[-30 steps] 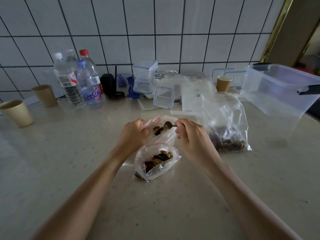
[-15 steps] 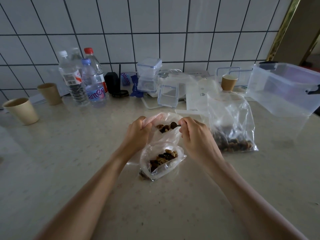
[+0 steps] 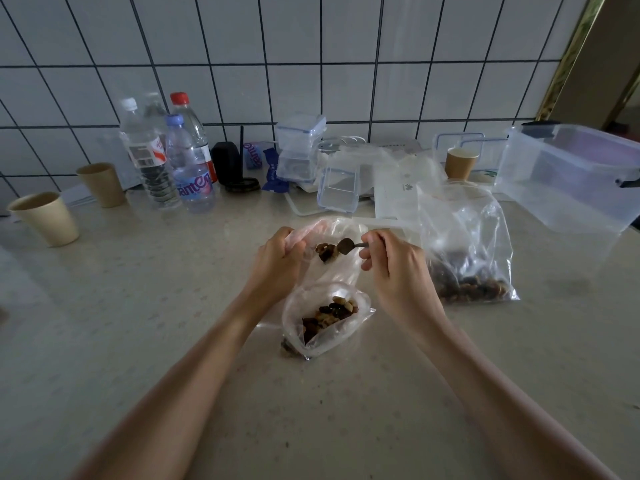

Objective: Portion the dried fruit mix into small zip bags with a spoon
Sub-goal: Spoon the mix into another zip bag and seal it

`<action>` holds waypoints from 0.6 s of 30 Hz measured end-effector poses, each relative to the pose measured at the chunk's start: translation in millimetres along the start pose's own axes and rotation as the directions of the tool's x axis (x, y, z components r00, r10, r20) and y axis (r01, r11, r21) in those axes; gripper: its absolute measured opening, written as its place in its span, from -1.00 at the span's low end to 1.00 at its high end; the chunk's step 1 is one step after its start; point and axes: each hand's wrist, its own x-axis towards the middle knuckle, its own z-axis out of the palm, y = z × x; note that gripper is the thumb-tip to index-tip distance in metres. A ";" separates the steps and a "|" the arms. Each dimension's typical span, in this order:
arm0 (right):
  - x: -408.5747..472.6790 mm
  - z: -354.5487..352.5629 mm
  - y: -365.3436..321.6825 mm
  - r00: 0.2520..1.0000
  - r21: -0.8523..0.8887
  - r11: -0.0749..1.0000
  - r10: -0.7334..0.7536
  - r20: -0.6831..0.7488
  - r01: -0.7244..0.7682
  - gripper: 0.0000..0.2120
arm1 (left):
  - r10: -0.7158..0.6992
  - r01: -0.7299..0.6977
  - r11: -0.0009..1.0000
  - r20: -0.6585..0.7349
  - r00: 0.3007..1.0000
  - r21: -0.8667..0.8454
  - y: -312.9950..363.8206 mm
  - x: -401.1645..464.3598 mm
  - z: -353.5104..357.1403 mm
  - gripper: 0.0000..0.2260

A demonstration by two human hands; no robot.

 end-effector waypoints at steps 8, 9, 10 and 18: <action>0.2 10.3 0.2 0.988 0.102 0.984 0.140 0.059 -0.146 -0.73 | -0.009 0.013 0.990 0.029 1.000 -0.143 4.8 -1.7 1.4 -0.77; 0.5 10.7 0.7 0.979 0.173 0.964 0.191 0.068 -0.200 -0.75 | -0.006 0.012 0.989 0.037 0.999 -0.150 6.4 -2.3 1.3 -0.76; 0.7 10.8 1.0 0.966 0.242 0.936 0.243 0.087 -0.257 -0.76 | -0.005 0.013 0.989 0.049 0.999 -0.148 7.9 -2.8 1.3 -0.74; 4.6 3.9 -2.1 0.738 0.616 0.456 0.586 0.335 -0.642 -0.73 | 0.077 -0.077 0.997 0.040 0.996 0.000 7.0 -1.9 6.0 -0.76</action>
